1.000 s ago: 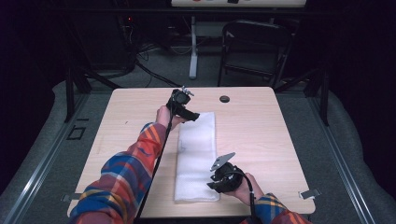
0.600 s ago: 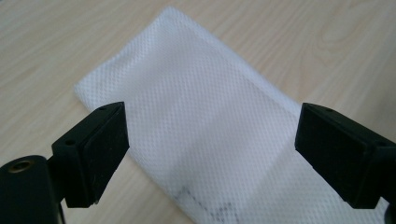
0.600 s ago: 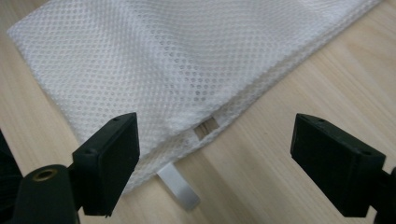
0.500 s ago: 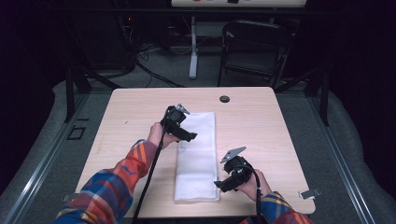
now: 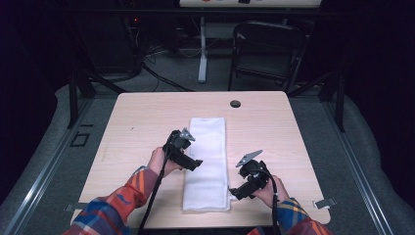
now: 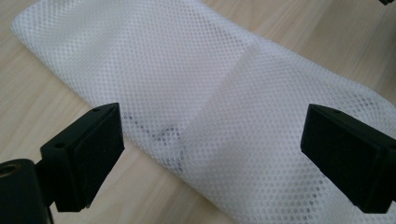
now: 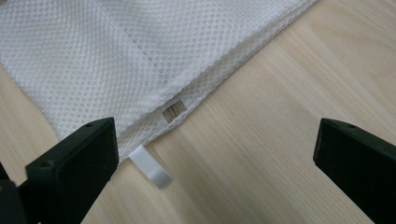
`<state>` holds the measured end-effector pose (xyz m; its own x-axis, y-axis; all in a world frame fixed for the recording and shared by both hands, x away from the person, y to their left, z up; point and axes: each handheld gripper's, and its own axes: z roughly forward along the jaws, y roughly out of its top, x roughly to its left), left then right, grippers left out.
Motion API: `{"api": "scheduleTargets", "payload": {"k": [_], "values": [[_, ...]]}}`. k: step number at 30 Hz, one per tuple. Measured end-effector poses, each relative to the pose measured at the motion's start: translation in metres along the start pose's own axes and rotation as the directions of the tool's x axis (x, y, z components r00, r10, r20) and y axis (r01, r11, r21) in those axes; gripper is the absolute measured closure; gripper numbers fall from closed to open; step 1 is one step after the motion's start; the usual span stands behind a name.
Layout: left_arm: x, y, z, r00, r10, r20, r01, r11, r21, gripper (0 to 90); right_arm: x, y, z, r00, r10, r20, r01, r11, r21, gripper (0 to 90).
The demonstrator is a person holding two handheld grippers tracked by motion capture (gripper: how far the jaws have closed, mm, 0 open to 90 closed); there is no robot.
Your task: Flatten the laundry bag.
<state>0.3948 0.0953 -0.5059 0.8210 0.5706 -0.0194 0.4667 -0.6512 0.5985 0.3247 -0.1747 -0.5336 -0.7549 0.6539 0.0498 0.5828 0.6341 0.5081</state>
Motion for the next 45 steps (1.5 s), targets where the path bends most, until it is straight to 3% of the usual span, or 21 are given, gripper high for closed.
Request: {"api": "scheduleTargets", "payload": {"k": [8,16,24,32,37,41,45], "values": [[-0.006,-0.013,-0.004,0.9993,-0.035,0.015,0.035,0.9994,0.004,3.8,-0.001,0.000,0.001,0.9998,0.008,-0.016,-0.008,1.000,0.005,0.0],[-0.022,-0.016,-0.006,0.9990,-0.033,0.030,0.033,0.9995,-0.001,2.6,-0.001,-0.003,0.000,0.9997,0.005,-0.022,-0.005,1.000,0.007,0.0],[-0.036,-0.021,-0.005,0.9983,-0.018,0.056,0.018,0.9998,0.011,2.3,-0.001,-0.002,0.001,0.9998,0.008,-0.016,-0.008,1.000,0.004,0.0],[-0.061,-0.026,-0.007,0.9978,0.016,0.065,-0.015,0.9999,-0.005,2.8,-0.002,-0.003,0.003,0.9997,0.009,-0.023,-0.009,1.000,0.024,0.0],[-0.076,-0.028,-0.001,0.9931,0.054,0.104,-0.056,0.9984,0.011,4.4,-0.001,-0.002,0.004,0.9998,0.007,-0.017,-0.006,0.999,0.034,0.3],[-0.089,-0.029,0.006,0.9840,0.099,0.148,-0.105,0.9938,0.035,6.0,-0.002,-0.003,0.004,0.9998,0.009,-0.015,-0.008,0.999,0.039,1.0],[-0.098,-0.032,0.009,0.9732,0.131,0.189,-0.133,0.9911,0.002,12.6,-0.003,-0.003,0.005,0.9999,0.009,-0.013,-0.009,0.999,0.037,1.9]]}}
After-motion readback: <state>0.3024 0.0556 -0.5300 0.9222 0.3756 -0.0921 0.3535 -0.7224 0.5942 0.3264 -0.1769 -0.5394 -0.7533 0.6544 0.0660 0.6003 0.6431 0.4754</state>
